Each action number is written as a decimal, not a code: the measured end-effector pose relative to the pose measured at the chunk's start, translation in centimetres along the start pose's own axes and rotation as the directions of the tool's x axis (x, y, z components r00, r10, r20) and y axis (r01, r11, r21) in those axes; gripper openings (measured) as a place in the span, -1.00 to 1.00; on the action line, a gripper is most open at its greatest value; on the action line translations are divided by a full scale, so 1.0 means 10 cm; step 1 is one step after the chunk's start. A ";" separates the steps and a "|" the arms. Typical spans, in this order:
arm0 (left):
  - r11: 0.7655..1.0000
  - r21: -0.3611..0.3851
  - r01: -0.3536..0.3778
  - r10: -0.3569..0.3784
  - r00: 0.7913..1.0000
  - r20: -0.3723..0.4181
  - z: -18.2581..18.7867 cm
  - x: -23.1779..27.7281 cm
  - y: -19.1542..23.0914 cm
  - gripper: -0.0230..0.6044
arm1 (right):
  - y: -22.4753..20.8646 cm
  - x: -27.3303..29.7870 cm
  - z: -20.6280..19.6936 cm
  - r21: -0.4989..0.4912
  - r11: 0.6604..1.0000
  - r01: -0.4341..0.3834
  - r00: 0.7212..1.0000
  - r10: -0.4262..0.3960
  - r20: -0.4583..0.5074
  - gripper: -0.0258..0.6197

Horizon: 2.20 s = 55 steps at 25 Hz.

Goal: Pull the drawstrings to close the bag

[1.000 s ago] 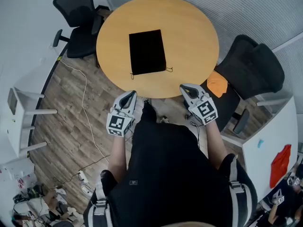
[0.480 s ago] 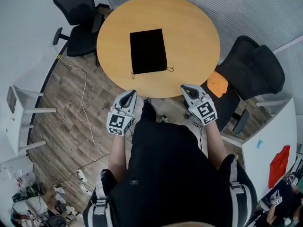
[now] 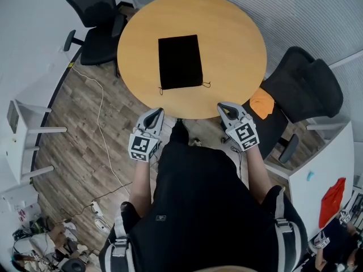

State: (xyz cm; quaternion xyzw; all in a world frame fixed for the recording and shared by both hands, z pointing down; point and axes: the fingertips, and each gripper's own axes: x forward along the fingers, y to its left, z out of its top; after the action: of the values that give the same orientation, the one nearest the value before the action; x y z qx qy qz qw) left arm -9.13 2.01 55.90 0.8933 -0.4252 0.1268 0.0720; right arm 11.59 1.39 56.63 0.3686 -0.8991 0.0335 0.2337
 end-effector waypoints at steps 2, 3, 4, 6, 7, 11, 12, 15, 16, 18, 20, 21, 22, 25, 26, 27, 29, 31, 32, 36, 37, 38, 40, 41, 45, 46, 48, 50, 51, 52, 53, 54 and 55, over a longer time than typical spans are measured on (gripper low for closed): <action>1.000 0.003 -0.002 0.002 1.000 -0.010 -0.04 0.03 0.04 -0.87 | -0.01 0.05 -0.01 0.002 1.000 -0.005 1.000 0.005 -0.008 -0.74; 1.000 0.011 -0.001 0.002 1.000 -0.019 -0.07 0.05 0.05 -0.87 | -0.02 0.07 -0.02 0.004 1.000 -0.008 1.000 0.008 -0.013 -0.74; 1.000 0.021 0.000 0.001 1.000 -0.029 -0.09 0.07 0.07 -0.87 | -0.03 0.09 -0.03 0.006 1.000 -0.009 1.000 0.010 -0.019 -0.74; 0.999 0.034 0.003 -0.001 0.999 -0.046 -0.14 0.12 0.10 -0.87 | -0.06 0.14 -0.04 0.007 1.000 -0.009 0.999 0.010 -0.032 -0.74; 1.000 0.030 0.005 -0.003 0.999 -0.050 -0.15 0.14 0.12 -0.87 | -0.08 0.16 -0.05 0.007 1.000 -0.007 0.999 0.007 -0.039 -0.74; 1.000 0.002 0.006 -0.006 0.998 -0.062 -0.24 0.24 0.25 -0.87 | -0.20 0.29 -0.11 0.035 0.999 0.011 0.998 -0.009 -0.057 -0.74; 1.000 0.003 0.007 -0.007 0.998 -0.070 -0.27 0.27 0.28 -0.87 | -0.23 0.33 -0.14 0.053 0.998 0.014 0.998 -0.011 -0.062 -0.74; 1.000 0.002 0.027 -0.027 0.995 -0.092 -0.34 0.35 0.34 -0.87 | -0.28 0.42 -0.22 0.092 0.996 0.014 0.997 -0.007 -0.077 -0.74; 0.999 -0.003 0.033 -0.033 0.995 -0.096 -0.35 0.37 0.37 -0.87 | -0.29 0.45 -0.26 0.098 0.995 0.010 0.996 -0.002 -0.086 -0.74; 0.999 -0.019 0.036 -0.038 0.994 -0.104 -0.40 0.40 0.43 -0.87 | -0.29 0.53 -0.34 0.104 0.995 0.002 0.994 0.009 -0.107 -0.74; 0.998 -0.046 0.037 -0.042 0.993 -0.113 -0.47 0.44 0.50 -0.87 | -0.31 0.62 -0.43 0.109 0.994 -0.003 0.991 0.017 -0.131 -0.74; 0.997 -0.060 0.037 -0.044 0.992 -0.117 -0.50 0.47 0.52 -0.87 | -0.32 0.67 -0.47 0.110 0.994 -0.004 0.990 0.019 -0.142 -0.74; 0.997 -0.075 0.037 -0.045 0.992 -0.118 -0.53 0.49 0.54 -0.87 | -0.33 0.71 -0.51 0.109 0.994 -0.005 0.988 0.021 -0.152 -0.74; 0.994 -0.105 0.034 -0.048 0.991 -0.126 -0.62 0.59 0.62 -0.87 | -0.37 0.83 -0.62 0.112 0.994 -0.012 0.983 0.032 -0.180 -0.74; 0.994 -0.107 0.033 -0.047 0.990 -0.133 -0.67 0.62 0.65 -0.87 | -0.39 0.88 -0.65 0.113 0.994 -0.013 0.981 0.035 -0.190 -0.74; 0.994 -0.108 0.032 -0.047 0.989 -0.142 -0.71 0.65 0.68 -0.87 | -0.41 0.92 -0.67 0.113 0.993 -0.012 0.980 0.034 -0.196 -0.74; 0.994 -0.107 0.031 -0.048 0.984 -0.169 -0.81 0.72 0.73 -0.87 | -0.45 1.01 -0.73 0.115 0.993 -0.006 0.978 0.030 -0.208 -0.74; 0.995 -0.098 0.032 -0.051 0.978 -0.204 -0.93 0.78 0.75 -0.87 | -0.50 1.06 -0.80 0.116 0.993 0.004 0.975 0.022 -0.222 -0.74; 0.995 -0.096 0.031 -0.052 0.974 -0.220 -0.99 0.81 0.77 -0.87 | -0.52 1.09 -0.83 0.116 0.993 0.007 0.973 0.020 -0.230 -0.74; 0.992 -0.122 0.029 -0.059 0.967 -0.247 -1.18 0.90 0.86 -0.87 | -0.57 1.23 -0.98 0.122 0.993 -0.007 0.965 0.039 -0.261 -0.58; 0.990 -0.138 0.028 -0.062 0.967 -0.246 -1.22 0.93 0.88 -0.87 | -0.58 1.26 -1.02 0.122 0.992 -0.010 0.962 0.043 -0.270 -0.55; 0.988 -0.155 0.025 -0.063 0.968 -0.244 -1.26 0.95 0.91 -0.86 | -0.60 1.30 -1.06 0.121 0.993 -0.013 0.959 0.047 -0.281 -0.53; 0.983 -0.184 0.018 -0.066 0.964 -0.257 -1.39 1.02 0.96 -0.75 | -0.64 1.37 -1.15 0.112 0.994 -0.019 0.952 0.052 -0.301 -0.43; 0.981 -0.194 0.020 -0.074 0.959 -0.275 -1.48 1.06 0.97 -0.67 | -0.65 1.42 -1.20 0.104 0.994 -0.021 0.949 0.053 -0.311 -0.37; 0.969 -0.243 0.039 -0.130 0.919 -0.371 -1.93 1.17 0.97 -0.49 | -0.67 1.61 -1.43 0.055 0.998 -0.037 0.930 0.054 -0.364 -0.19; 0.967 -0.251 0.045 -0.144 0.908 -0.394 -2.02 1.20 0.98 -0.46 | -0.66 1.66 -1.51 0.040 0.998 -0.048 0.923 0.060 -0.380 -0.18; 0.965 -0.257 0.058 -0.168 0.888 -0.429 -2.17 1.24 0.98 -0.43 | -0.63 1.75 -1.59 0.015 0.997 -0.072 0.910 0.072 -0.409 -0.14; 0.965 -0.252 0.067 -0.179 0.874 -0.451 -2.26 1.29 0.99 -0.40 | -0.60 1.82 -1.65 0.008 0.996 -0.085 0.898 0.080 -0.433 -0.13; 0.967 -0.245 0.071 -0.180 0.869 -0.460 -2.30 1.31 1.00 -0.39 | -0.61 1.85 -1.69 0.010 0.996 -0.086 0.893 0.082 -0.443 -0.13; 0.970 -0.233 0.076 -0.181 0.865 -0.469 -2.33 1.34 1.01 -0.38 | -0.62 1.88 -1.73 0.014 0.996 -0.087 0.889 0.084 -0.450 -0.13; 0.972 -0.219 0.084 -0.182 0.859 -0.478 -2.36 1.38 1.02 -0.38 | -0.64 1.91 -1.77 0.017 0.996 -0.087 0.886 0.085 -0.456 -0.13; 0.974 -0.206 0.094 -0.186 0.852 -0.489 -2.38 1.41 1.03 -0.38 | -0.66 1.94 -1.81 0.018 0.996 -0.087 0.882 0.086 -0.464 -0.13; 0.975 -0.195 0.103 -0.189 0.846 -0.498 -2.41 1.44 1.04 -0.38 | -0.68 1.96 -1.84 0.016 0.996 -0.091 0.877 0.088 -0.472 -0.13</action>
State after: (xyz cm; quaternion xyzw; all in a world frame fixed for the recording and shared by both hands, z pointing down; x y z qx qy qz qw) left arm -12.47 -9.47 83.31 0.8481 -0.3299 0.3198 0.2639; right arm 11.35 -11.99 80.95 0.3069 -0.8312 0.1301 0.4450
